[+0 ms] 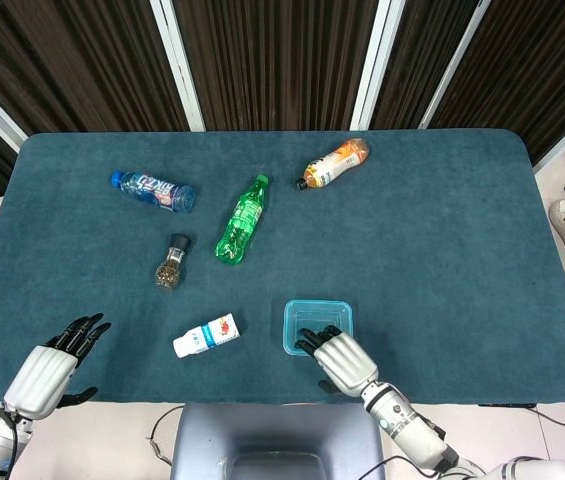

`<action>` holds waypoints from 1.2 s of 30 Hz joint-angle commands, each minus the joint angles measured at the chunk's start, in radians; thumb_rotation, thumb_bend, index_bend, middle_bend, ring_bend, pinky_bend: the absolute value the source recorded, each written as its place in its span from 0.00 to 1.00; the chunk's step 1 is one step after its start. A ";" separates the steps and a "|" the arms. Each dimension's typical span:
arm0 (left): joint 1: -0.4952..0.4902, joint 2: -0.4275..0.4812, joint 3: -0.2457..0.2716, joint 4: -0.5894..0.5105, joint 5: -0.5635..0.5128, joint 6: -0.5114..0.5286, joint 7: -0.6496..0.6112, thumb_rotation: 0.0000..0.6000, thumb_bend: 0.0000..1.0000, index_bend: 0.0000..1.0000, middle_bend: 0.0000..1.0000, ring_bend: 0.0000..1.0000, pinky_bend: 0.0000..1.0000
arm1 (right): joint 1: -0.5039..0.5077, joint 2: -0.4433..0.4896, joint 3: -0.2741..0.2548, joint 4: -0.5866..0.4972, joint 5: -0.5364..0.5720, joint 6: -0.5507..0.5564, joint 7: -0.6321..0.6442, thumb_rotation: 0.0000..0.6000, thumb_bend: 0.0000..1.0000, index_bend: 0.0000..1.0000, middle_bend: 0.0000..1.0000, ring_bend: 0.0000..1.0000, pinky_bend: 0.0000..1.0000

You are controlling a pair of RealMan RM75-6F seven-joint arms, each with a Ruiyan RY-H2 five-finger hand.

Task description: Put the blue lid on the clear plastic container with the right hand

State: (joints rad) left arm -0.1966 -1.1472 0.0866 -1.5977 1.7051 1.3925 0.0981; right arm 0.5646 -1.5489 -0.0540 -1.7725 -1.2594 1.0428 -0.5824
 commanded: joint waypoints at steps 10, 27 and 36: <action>0.001 0.001 -0.001 0.000 -0.001 0.002 -0.003 1.00 0.34 0.12 0.07 0.10 0.44 | -0.002 -0.002 0.005 0.012 0.010 -0.015 0.009 1.00 0.36 0.39 0.28 0.35 0.38; 0.002 0.000 -0.001 -0.002 -0.003 0.001 0.001 1.00 0.34 0.12 0.07 0.10 0.44 | -0.005 0.000 0.011 0.033 0.022 -0.033 0.029 1.00 0.36 0.39 0.28 0.35 0.38; 0.001 0.001 -0.001 -0.002 -0.002 0.001 0.001 1.00 0.34 0.12 0.08 0.11 0.44 | -0.008 0.004 0.013 0.034 0.009 -0.029 0.042 1.00 0.36 0.39 0.28 0.35 0.38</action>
State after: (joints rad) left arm -0.1954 -1.1469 0.0854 -1.5996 1.7032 1.3934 0.0992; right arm 0.5570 -1.5451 -0.0409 -1.7386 -1.2489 1.0119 -0.5412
